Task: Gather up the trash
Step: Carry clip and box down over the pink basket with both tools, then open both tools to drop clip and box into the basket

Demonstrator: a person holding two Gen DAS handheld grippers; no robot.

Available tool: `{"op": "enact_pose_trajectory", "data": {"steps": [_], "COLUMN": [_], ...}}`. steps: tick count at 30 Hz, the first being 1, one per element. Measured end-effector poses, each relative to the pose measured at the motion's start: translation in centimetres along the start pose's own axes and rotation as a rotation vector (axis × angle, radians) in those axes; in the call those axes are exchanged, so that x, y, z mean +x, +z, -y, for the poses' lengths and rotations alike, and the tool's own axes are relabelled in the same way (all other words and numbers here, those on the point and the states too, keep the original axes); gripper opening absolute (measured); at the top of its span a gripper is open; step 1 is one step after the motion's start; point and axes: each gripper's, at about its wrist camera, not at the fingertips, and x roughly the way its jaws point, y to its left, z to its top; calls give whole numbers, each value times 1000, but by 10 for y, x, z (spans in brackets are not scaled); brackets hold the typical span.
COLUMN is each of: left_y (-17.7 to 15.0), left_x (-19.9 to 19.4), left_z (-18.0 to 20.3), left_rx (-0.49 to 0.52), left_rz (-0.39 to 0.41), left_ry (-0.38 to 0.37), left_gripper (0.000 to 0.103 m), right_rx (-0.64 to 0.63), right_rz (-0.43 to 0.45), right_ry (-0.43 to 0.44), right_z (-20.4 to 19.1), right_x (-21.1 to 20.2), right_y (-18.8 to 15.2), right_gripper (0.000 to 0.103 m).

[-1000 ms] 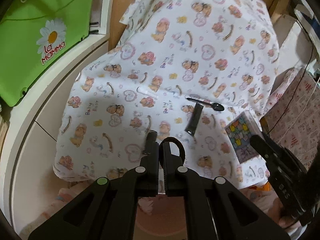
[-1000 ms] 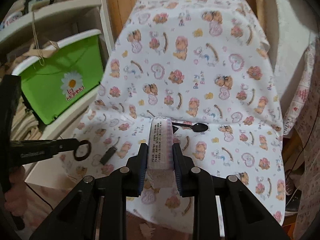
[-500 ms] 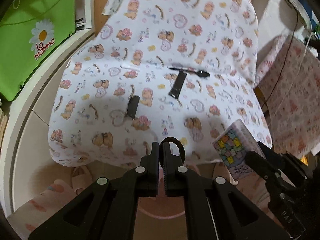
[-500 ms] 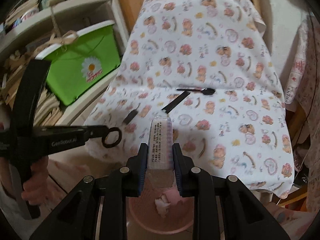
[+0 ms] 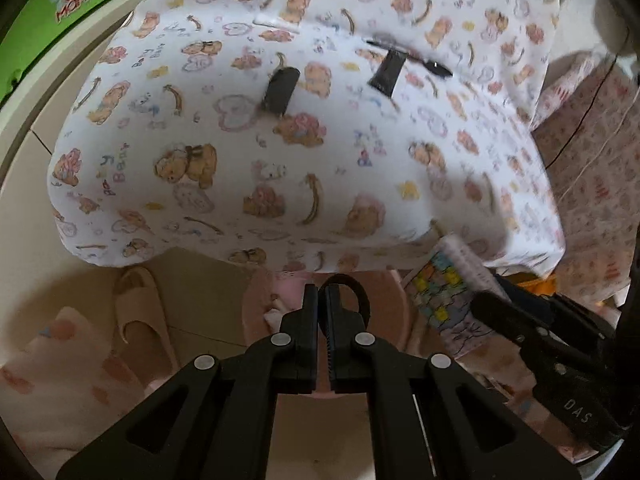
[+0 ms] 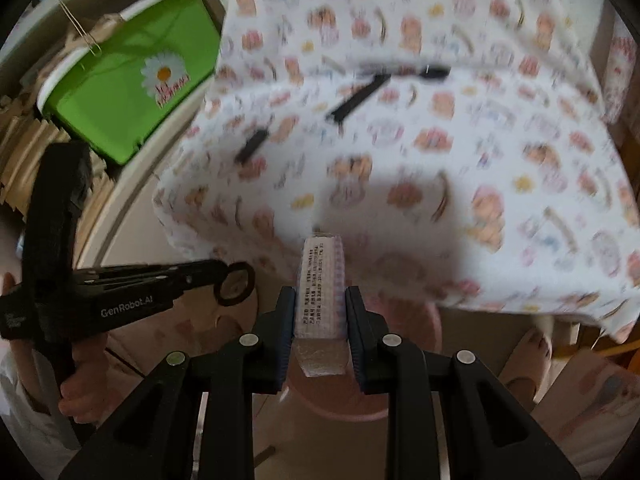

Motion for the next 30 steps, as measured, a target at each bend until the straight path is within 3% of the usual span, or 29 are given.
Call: {"op": "enact_pose_trajectory", "data": {"steps": [11,16,21,26,30], "left_y": [-19,-25,-34,-44,-49], "left_x": [68,98,121,147,154], "left_z": [10,0,-9,-18,-21], "left_rx": [38,-1,-26,-63,-72], "left_rz": [-162,-247,-301,-379,-390], "left_ry": [71,72,98,117,138], "left_gripper": [3,4,4,4,5], "right_rx": [-38,1,24,-9,59], "right_rz": [-230,-339,-385,-421,-465], "right_ry": [-137,-158,-186,-275,-245], "right_z": [4,16,29,37,51], "right_x": [89,131,156,180,187], "right_y": [-40,-59,-68,-74,-81], "right_gripper": [27,27,27,27,27]}}
